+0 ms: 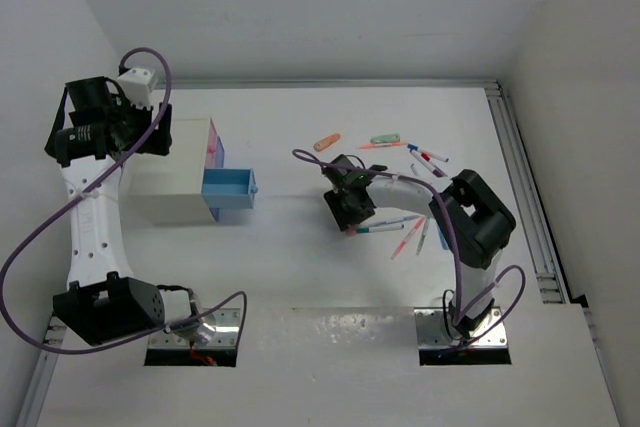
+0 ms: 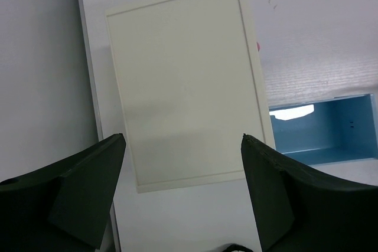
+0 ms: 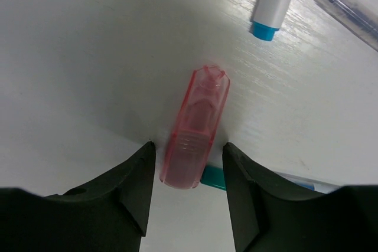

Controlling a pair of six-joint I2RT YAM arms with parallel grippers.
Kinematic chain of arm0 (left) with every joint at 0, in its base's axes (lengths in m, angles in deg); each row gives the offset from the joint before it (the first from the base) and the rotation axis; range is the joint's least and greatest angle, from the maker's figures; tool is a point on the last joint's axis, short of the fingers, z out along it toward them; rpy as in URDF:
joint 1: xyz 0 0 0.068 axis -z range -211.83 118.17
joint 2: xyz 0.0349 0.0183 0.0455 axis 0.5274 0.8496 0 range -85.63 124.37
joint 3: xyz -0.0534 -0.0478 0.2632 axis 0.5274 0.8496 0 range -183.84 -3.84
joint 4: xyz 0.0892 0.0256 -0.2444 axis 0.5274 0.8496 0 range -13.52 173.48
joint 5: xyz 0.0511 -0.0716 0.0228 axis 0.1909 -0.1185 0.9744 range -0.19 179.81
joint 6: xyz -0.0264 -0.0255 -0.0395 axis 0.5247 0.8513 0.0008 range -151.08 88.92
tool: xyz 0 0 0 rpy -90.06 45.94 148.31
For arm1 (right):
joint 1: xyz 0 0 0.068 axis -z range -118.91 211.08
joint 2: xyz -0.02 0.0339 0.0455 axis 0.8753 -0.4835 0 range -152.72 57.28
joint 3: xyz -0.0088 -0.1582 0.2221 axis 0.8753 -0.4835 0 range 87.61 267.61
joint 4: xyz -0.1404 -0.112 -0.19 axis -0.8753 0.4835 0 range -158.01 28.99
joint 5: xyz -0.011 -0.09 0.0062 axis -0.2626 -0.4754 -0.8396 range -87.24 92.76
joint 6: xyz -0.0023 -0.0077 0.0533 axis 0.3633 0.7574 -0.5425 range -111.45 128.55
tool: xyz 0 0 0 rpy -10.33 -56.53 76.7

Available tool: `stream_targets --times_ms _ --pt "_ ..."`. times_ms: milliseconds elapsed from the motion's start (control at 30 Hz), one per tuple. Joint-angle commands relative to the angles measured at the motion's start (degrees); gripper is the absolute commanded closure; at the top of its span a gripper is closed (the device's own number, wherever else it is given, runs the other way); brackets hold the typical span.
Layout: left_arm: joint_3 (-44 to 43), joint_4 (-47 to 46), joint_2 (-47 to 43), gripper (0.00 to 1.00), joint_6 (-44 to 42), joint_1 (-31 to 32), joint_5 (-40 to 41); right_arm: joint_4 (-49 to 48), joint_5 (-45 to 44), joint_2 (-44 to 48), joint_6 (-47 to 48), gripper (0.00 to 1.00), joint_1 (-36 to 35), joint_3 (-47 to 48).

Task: Sort the stationery into containers
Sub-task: Pick up the pen from the center of the board, then place the pen in the storage box.

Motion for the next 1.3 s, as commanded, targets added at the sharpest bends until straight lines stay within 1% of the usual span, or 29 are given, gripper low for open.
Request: stream_targets --times_ms 0,100,133,233,300,333,367,400,433,467,500,600,633,667,700,767,800,833,967,1133,1267 --pt "1.1 -1.0 -1.4 0.14 -0.4 0.5 0.8 -2.2 2.1 -0.7 0.0 0.53 0.4 2.9" --pt "1.6 -1.3 -1.5 0.14 -0.4 0.5 0.9 -2.4 3.2 -1.7 0.3 0.58 0.9 3.2" --pt "1.8 -1.3 -1.5 0.14 -0.4 0.5 1.0 -2.4 3.6 -1.8 0.5 0.67 1.2 3.5" --pt "2.3 -1.7 -1.8 0.14 -0.5 0.5 1.0 -2.4 5.9 -0.1 2.0 0.84 1.5 3.8" --pt "2.5 -2.0 -1.9 0.14 -0.4 0.4 1.0 -3.4 8.6 2.2 4.2 0.89 2.1 3.6" --pt "2.9 -2.1 -1.9 0.14 -0.3 0.5 0.8 -4.1 12.4 5.2 7.1 0.92 2.7 3.4" --pt "3.1 -2.3 -1.9 0.14 -0.2 0.4 0.3 -5.4 14.0 6.6 8.3 0.95 2.9 3.6" --pt "3.3 -2.5 -1.9 0.14 -0.1 0.4 0.0 -6.0 16.0 8.0 10.9 0.97 3.1 4.0" --pt "3.9 -2.7 -1.9 0.14 0.3 0.4 -0.2 -6.4 20.1 10.6 11.9 0.98 3.4 5.7" --pt "4.1 -2.9 -1.9 0.14 0.5 0.4 -0.9 -8.0 21.7 11.6 13.1 1.00 3.3 6.7" --pt "4.5 -3.3 -1.8 0.14 1.0 0.3 -1.4 -9.0 25.5 12.7 14.1 1.00 3.0 9.9" --pt "4.5 -3.5 -1.2 0.14 2.0 0.4 -2.3 -10.7 29.5 12.0 14.2 1.00 1.7 19.0" --pt "4.4 -3.5 -0.9 0.15 2.2 0.4 -2.8 -11.6 32.8 10.4 14.6 1.00 1.2 21.8" --pt "4.3 -3.6 -0.6 0.15 2.6 0.4 -3.2 -11.8 34.1 9.4 15.7 1.00 -0.1 26.9" --pt "4.3 -3.7 -0.5 0.15 2.8 0.4 -3.7 -12.1 36.5 7.0 16.5 1.00 -1.0 29.6" --pt "4.3 -3.5 -0.3 0.14 3.4 0.4 -4.2 -12.6 37.9 4.7 19.7 1.00 -3.5 35.9" --pt "4.3 -3.5 -0.3 0.15 3.4 0.1 -4.5 -13.2 38.4 3.5 20.8 1.00 -4.4 37.4" --pt "4.4 -3.5 -0.2 0.15 3.8 0.2 -4.5 -13.6 39.5 1.2 23.8 1.00 -5.1 40.0" --pt "4.3 -3.6 -0.3 0.15 4.5 0.1 -4.8 -15.6 41.0 -3.6 26.0 1.00 -8.0 43.3" --pt "5.0 -4.2 -0.3 0.15 5.9 -0.1 -5.9 -18.8 40.9 -7.1 28.6 1.00 -10.0 42.2" --pt "5.4 -4.5 -0.5 0.15 6.4 0.0 -6.5 -21.3 40.0 -10.6 28.3 1.00 -10.2 42.8"
